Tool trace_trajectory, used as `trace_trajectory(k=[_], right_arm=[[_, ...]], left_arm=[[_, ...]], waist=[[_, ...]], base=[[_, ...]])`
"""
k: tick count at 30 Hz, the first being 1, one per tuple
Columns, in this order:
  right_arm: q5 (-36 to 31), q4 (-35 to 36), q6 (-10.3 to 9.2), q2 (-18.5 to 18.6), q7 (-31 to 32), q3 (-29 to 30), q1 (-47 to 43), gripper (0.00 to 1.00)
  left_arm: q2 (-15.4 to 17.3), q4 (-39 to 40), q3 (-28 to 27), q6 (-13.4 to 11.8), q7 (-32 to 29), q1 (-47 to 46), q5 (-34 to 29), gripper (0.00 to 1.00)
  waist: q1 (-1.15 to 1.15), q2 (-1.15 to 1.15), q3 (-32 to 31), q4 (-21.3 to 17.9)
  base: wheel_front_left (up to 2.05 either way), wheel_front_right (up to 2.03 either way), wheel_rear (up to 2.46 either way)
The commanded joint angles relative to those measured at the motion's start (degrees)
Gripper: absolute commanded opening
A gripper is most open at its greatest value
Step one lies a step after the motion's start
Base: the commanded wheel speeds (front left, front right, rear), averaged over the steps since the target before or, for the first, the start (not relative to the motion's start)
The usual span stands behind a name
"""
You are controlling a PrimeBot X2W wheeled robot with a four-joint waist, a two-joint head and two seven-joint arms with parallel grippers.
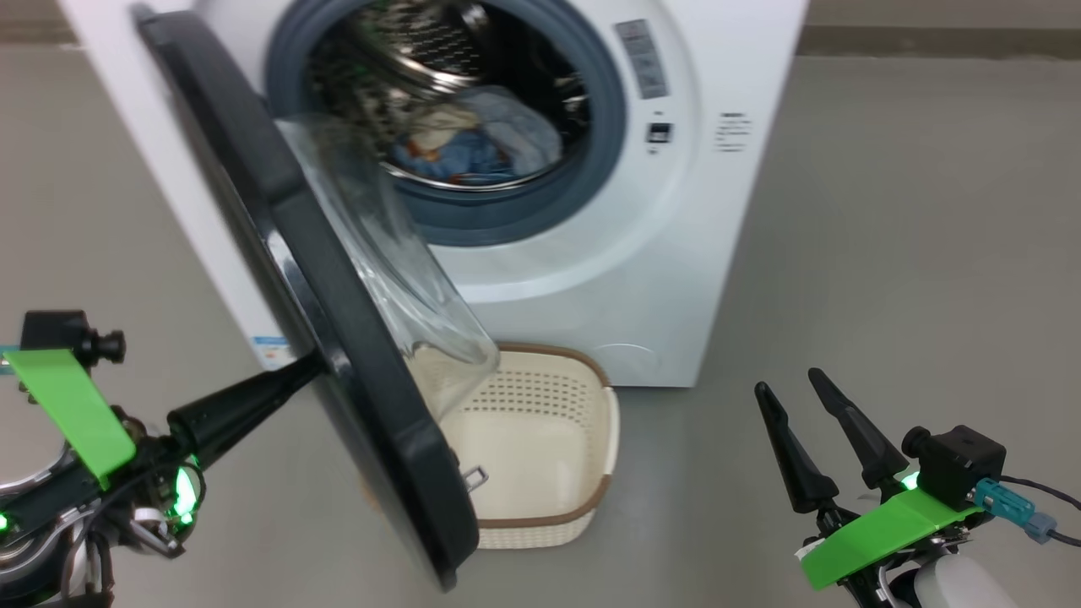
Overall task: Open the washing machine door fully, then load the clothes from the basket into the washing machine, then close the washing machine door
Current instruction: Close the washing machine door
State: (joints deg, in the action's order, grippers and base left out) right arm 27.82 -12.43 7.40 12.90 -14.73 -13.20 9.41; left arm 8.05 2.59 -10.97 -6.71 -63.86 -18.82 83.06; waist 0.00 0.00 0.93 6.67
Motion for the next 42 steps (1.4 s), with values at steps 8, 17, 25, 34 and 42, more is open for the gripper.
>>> trace_trajectory(k=[8,17,25,34,42], right_arm=[[0.33,1.43,0.09,0.68,-0.27,-1.41,1.89,1.00],[0.37,1.66,0.09,0.86,-0.27,-1.36,2.34,1.00],[0.00,1.43,0.09,0.39,-0.27,-0.72,2.23,1.00],[-0.13,1.44,0.09,0.12,-0.27,-0.16,1.85,1.00],[-0.15,1.59,0.09,0.23,-0.27,0.30,1.57,1.00]], left_arm=[[-0.62,-0.11,-1.91,2.62,3.35,-5.21,-0.92,0.00],[-1.53,-2.42,-1.88,5.04,5.98,-7.43,-1.71,0.00],[-1.37,-3.22,-2.04,6.43,6.89,-8.32,-2.25,0.00],[0.60,-2.10,-1.72,8.45,7.64,-6.91,-5.31,0.00],[2.57,0.80,-2.03,11.29,10.31,-2.90,-9.92,0.65]], waist=[[0.00,0.00,1.26,-9.60],[0.00,0.00,2.29,-11.55],[0.00,0.00,2.67,-10.75],[0.00,0.00,1.68,-8.35],[0.00,0.00,1.09,-7.05]], base=[[0.00,0.00,0.00],[0.00,0.00,0.00],[0.00,0.00,0.00],[0.00,0.00,0.00],[0.00,0.00,0.00]])
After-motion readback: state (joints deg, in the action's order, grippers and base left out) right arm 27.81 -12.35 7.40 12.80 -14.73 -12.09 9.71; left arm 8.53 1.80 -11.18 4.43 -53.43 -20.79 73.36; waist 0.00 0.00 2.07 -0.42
